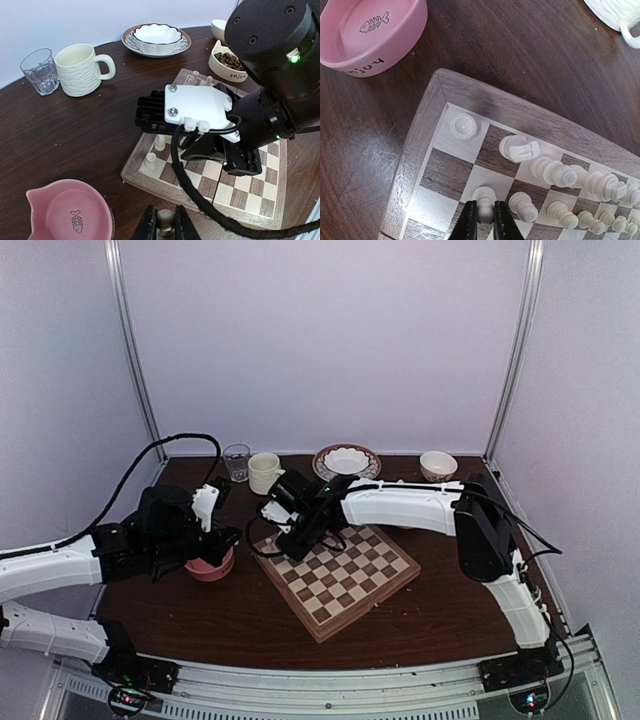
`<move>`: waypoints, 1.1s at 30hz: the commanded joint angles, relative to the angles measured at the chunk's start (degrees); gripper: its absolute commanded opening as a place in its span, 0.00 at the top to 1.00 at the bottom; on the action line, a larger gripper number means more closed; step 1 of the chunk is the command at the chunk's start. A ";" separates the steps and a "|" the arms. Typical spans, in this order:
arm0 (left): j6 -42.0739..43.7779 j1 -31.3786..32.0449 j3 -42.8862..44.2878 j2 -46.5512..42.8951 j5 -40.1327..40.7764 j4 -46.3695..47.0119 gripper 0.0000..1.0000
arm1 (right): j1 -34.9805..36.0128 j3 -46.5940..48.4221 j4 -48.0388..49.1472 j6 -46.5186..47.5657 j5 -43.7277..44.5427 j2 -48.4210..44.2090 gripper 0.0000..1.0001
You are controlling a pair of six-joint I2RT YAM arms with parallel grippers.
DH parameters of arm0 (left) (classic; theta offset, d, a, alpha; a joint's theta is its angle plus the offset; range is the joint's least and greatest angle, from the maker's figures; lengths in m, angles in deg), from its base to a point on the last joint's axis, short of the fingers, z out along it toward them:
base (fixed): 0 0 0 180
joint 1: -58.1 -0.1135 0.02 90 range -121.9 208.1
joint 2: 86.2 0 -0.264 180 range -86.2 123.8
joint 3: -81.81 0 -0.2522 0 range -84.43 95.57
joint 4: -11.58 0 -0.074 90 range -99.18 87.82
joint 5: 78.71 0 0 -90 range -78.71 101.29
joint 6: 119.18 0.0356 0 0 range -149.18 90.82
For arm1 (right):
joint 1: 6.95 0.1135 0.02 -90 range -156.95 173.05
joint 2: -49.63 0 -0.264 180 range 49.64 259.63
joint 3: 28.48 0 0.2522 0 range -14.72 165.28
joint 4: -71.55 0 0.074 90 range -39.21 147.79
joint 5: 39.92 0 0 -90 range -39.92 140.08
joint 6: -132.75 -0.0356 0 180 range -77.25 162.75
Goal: Set up the chess pieces on the board
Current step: Place the pawn at g2, then place the pawn on the chessboard.
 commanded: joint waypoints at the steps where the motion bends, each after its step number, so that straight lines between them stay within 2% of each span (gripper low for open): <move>1: -0.43 0.23 0.88 -0.97 0.63 0.72 0.86 | 0.25 2.27 -0.54 1.02 1.60 1.44 0.88; 8: -0.43 0.23 0.97 -1.03 0.63 0.64 0.86 | 0.27 3.15 -0.79 1.11 1.93 2.16 0.84; 11: -0.35 0.23 0.99 -1.01 0.54 0.68 0.86 | 0.25 3.66 -1.03 1.27 1.79 2.37 0.69; 17: -0.34 0.19 0.99 -0.97 0.46 0.66 0.86 | 0.34 4.96 -1.57 1.75 -0.42 0.64 0.67; 23: 0.25 0.23 0.91 -0.72 0.17 0.67 0.86 | 1.27 4.41 -3.07 3.47 -2.09 -5.27 0.64; 26: 0.66 0.23 0.77 -0.36 -1.31 1.43 0.86 | 1.52 -1.21 -1.12 3.00 -2.93 -10.91 0.64; 33: 1.11 0.87 -1.87 1.51 -7.63 9.57 0.86 | 1.44 -28.64 11.24 1.16 -1.00 -30.98 0.64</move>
